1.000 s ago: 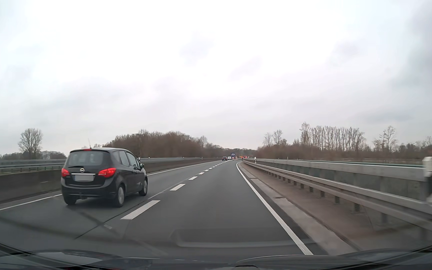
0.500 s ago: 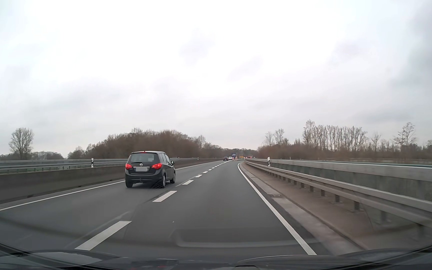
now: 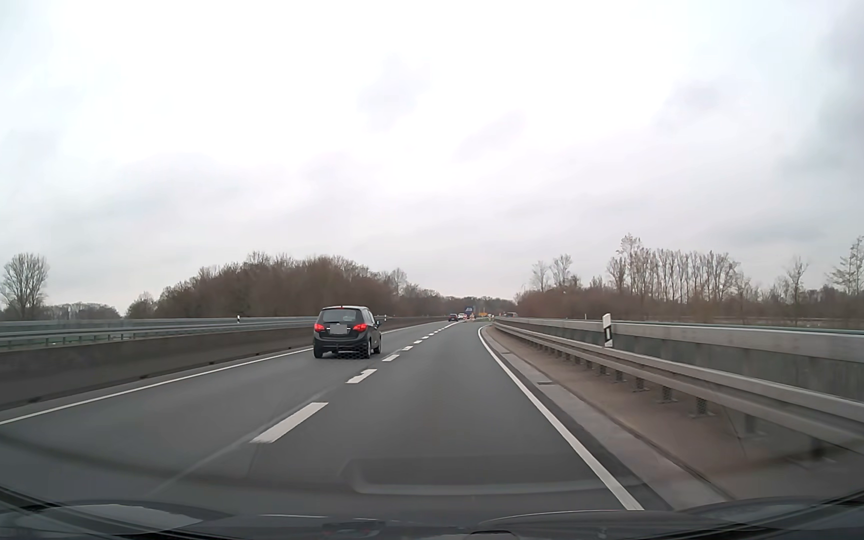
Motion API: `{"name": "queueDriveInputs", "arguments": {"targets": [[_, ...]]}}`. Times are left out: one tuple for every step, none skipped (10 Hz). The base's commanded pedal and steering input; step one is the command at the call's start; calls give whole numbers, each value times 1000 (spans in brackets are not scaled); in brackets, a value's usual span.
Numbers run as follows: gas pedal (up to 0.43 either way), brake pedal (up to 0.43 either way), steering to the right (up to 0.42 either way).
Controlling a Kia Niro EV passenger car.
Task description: Follow the waypoints while adhering to traffic rules and regulations
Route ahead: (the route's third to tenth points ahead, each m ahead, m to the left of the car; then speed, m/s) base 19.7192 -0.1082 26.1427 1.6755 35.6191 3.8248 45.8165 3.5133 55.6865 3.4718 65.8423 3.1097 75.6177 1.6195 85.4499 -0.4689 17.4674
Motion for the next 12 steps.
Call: {"name": "queueDriveInputs", "arguments": {"targets": [[98,0,3],[98,0,3],[98,0,4],[98,0,4],[98,0,4],[87,0,4],[87,0,4],[87,0,4],[87,0,4],[87,0,4],[87,0,4],[87,0,4]]}}
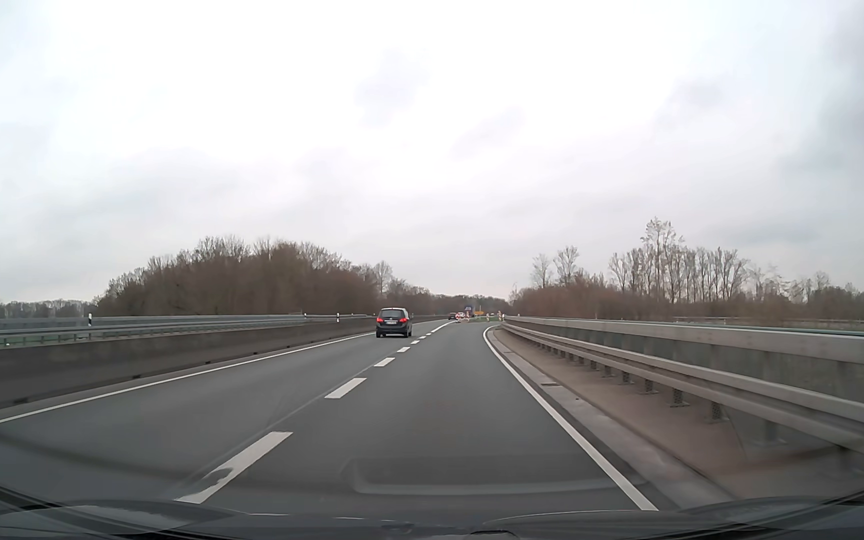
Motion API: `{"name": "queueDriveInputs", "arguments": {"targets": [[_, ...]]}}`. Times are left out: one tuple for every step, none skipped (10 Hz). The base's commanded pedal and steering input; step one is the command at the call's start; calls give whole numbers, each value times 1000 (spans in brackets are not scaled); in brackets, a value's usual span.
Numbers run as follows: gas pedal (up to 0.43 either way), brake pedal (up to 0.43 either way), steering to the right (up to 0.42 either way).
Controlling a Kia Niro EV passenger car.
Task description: Follow the waypoints while adhering to traffic rules and regulations
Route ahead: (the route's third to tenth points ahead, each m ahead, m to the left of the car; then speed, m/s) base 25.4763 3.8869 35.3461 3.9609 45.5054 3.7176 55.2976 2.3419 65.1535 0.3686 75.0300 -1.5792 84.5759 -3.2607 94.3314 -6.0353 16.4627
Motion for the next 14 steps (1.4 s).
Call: {"name": "queueDriveInputs", "arguments": {"targets": [[87,0,4],[87,0,4],[87,0,4],[87,0,4],[87,0,3],[87,0,3],[87,0,3],[87,0,3],[98,0,3],[98,0,3],[98,0,3],[98,0,3],[98,0,3],[110,0,3]]}}
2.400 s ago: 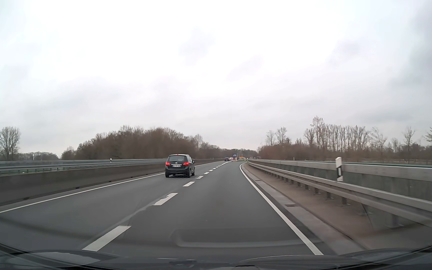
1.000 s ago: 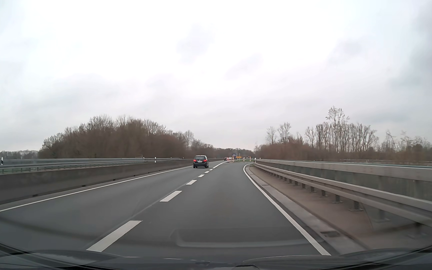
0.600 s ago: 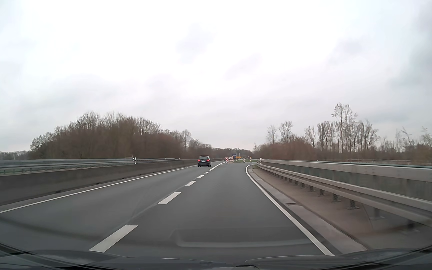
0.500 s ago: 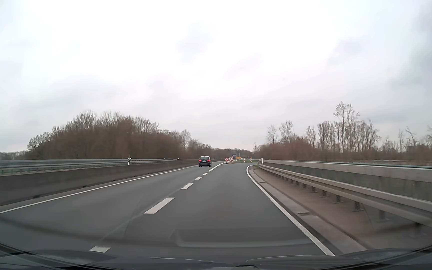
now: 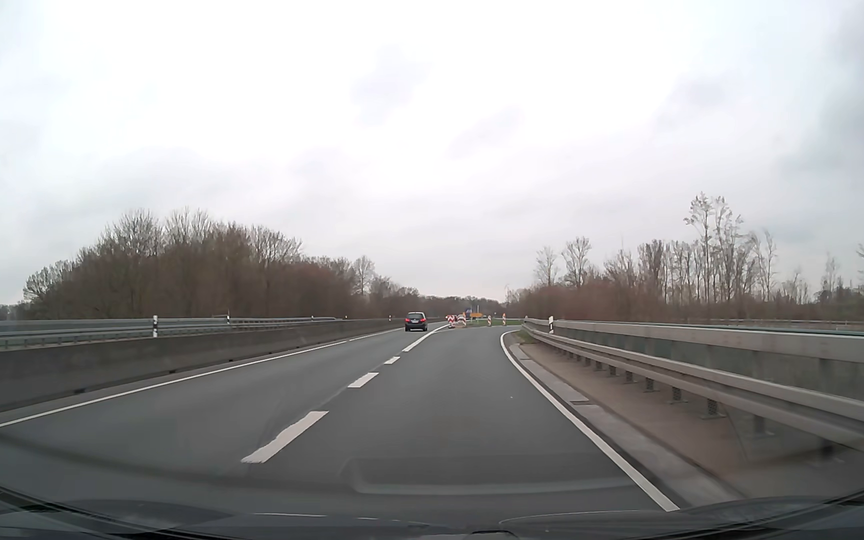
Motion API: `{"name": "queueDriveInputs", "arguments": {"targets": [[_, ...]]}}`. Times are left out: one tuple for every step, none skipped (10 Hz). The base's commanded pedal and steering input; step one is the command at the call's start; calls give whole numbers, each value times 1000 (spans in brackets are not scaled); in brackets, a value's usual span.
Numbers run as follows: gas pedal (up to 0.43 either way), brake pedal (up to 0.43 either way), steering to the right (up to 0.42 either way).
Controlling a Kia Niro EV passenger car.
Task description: Follow the waypoints while adhering to traffic rules and regulations
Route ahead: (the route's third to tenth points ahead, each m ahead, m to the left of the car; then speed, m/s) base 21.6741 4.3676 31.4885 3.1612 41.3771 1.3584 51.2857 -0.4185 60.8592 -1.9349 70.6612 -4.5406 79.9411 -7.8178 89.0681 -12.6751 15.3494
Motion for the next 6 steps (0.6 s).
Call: {"name": "queueDriveInputs", "arguments": {"targets": [[110,0,3],[110,0,3],[118,0,3],[130,0,4],[130,0,5],[130,0,5]]}}
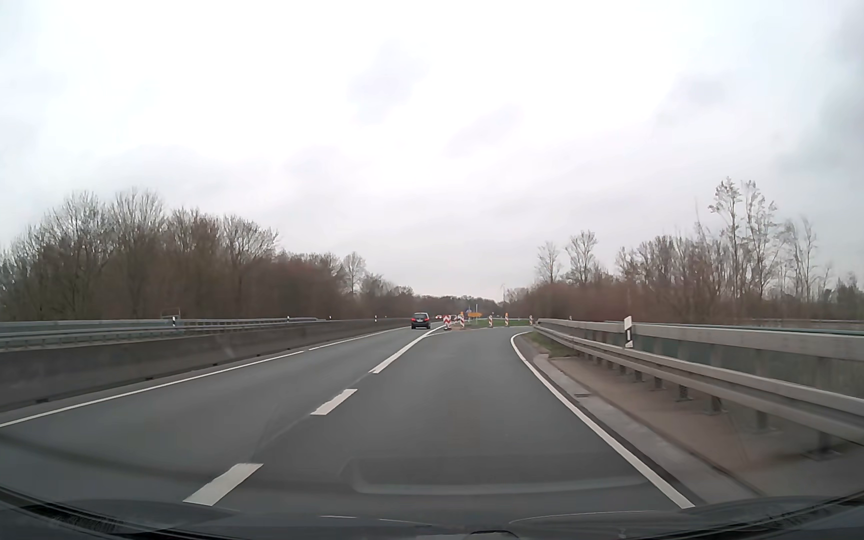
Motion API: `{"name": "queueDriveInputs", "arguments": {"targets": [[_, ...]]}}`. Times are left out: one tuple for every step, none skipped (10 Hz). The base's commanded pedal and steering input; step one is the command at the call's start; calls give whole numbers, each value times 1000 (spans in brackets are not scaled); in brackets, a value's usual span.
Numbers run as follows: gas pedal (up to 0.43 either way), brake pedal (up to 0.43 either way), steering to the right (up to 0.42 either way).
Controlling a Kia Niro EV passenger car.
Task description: Follow the waypoints while adhering to traffic rules and regulations
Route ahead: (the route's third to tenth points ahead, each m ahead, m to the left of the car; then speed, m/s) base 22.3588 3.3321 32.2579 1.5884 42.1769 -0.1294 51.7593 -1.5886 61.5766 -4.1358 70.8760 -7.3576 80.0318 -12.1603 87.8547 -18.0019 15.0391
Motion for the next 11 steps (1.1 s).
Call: {"name": "queueDriveInputs", "arguments": {"targets": [[130,0,5],[130,0,6],[130,0,6],[130,0,6],[130,0,7],[130,0,9],[130,0,9],[130,0,10],[130,0,10],[130,0,11],[130,0,12]]}}
